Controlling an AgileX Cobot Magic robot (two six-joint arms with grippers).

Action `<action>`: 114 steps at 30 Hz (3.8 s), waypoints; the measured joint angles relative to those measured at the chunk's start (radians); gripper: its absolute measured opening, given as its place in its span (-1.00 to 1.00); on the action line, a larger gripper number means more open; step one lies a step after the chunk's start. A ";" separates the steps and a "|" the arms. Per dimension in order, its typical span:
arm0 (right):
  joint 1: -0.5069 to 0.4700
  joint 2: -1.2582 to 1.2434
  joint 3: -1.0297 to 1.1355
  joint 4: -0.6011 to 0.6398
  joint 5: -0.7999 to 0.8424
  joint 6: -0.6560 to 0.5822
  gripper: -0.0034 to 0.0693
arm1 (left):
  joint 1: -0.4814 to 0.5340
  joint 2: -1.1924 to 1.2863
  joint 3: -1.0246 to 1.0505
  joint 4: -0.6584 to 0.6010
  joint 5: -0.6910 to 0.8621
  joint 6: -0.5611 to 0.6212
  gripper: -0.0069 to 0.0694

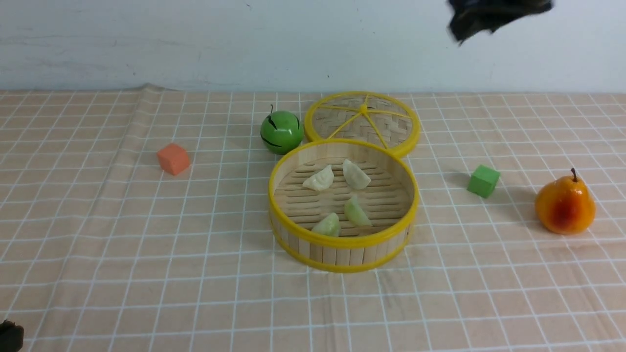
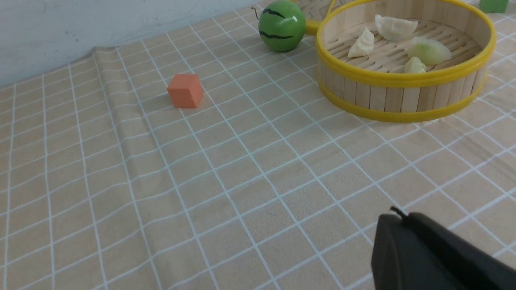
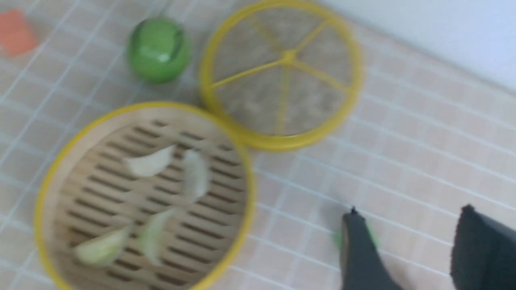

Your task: Put the dumplings into the steamer on the table with the brown tablecloth.

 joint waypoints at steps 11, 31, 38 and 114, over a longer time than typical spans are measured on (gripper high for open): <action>-0.082 -0.504 0.553 -0.107 -0.157 0.048 -0.96 | 0.000 0.000 0.000 -0.004 0.000 0.000 -0.81; -0.082 -1.464 2.113 -0.110 -1.575 -0.004 -0.93 | 0.000 0.000 0.000 -0.004 0.000 0.000 -0.74; -0.082 -1.488 2.255 -0.121 -1.499 -0.004 -0.93 | 0.000 0.000 0.000 -0.004 0.000 0.000 -0.72; -0.219 -1.806 2.242 -0.094 -0.828 0.036 -0.94 | 0.007 -0.092 0.025 -0.003 0.005 0.000 -0.57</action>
